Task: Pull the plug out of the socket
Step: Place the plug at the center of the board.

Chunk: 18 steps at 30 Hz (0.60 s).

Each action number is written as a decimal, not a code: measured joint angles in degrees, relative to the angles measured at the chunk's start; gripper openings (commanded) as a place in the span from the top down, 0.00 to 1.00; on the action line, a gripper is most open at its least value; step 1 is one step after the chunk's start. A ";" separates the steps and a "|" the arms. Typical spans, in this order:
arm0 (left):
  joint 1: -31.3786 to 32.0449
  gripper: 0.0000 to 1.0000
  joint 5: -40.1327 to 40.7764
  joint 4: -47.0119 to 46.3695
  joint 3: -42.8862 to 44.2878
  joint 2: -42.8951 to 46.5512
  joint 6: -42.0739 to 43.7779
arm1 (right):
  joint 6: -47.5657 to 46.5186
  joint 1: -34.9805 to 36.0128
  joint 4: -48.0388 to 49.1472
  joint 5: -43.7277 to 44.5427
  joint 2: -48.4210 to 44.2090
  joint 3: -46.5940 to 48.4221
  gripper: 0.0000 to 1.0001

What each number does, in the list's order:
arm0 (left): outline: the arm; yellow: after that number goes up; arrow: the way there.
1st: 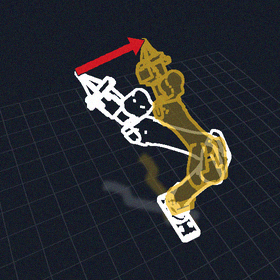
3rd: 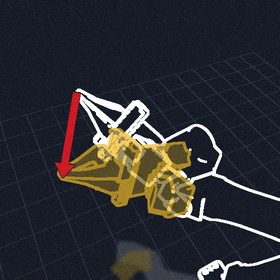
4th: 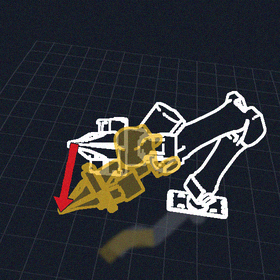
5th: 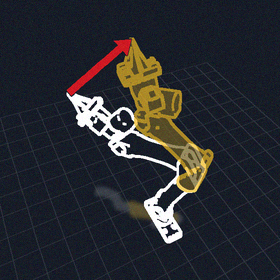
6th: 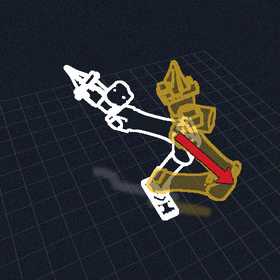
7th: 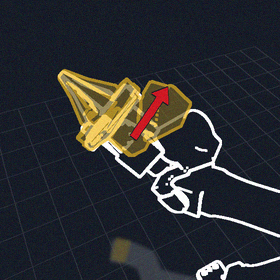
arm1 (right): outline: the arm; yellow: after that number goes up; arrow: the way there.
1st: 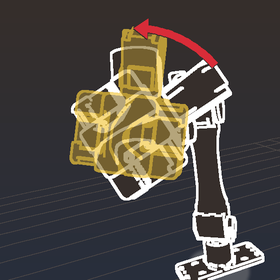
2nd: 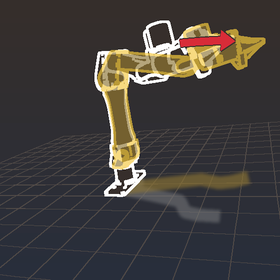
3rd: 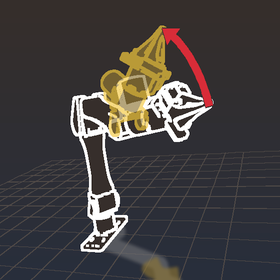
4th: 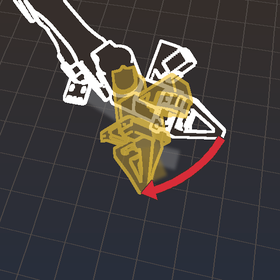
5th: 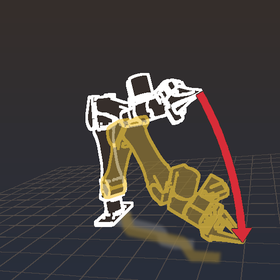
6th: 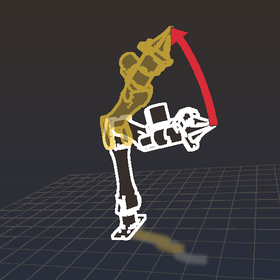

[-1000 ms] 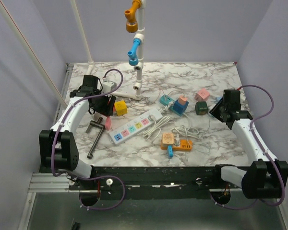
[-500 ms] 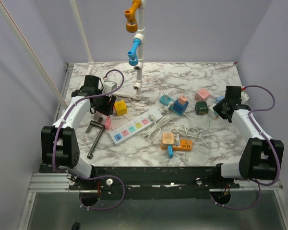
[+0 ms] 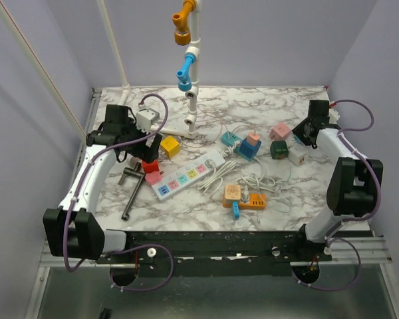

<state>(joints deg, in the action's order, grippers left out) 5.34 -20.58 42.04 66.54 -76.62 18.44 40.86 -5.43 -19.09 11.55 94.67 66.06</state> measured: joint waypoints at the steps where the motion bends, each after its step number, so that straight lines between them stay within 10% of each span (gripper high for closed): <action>1: 0.00 0.01 -0.50 0.74 0.04 1.01 0.24 | 0.00 0.00 0.11 0.00 0.74 0.42 0.73; 11: 1.42 0.02 -6.25 7.45 1.14 9.42 1.60 | -1.73 0.00 0.87 -0.07 3.34 0.68 0.23; 18: 13.46 0.02 -6.64 5.70 -5.88 12.11 0.24 | -3.98 0.66 0.96 -0.17 -0.07 0.39 0.00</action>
<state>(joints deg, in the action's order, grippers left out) 18.81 -27.22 47.75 60.66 -64.51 18.68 36.88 -4.78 -18.13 11.38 94.61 66.46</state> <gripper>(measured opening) 0.982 0.940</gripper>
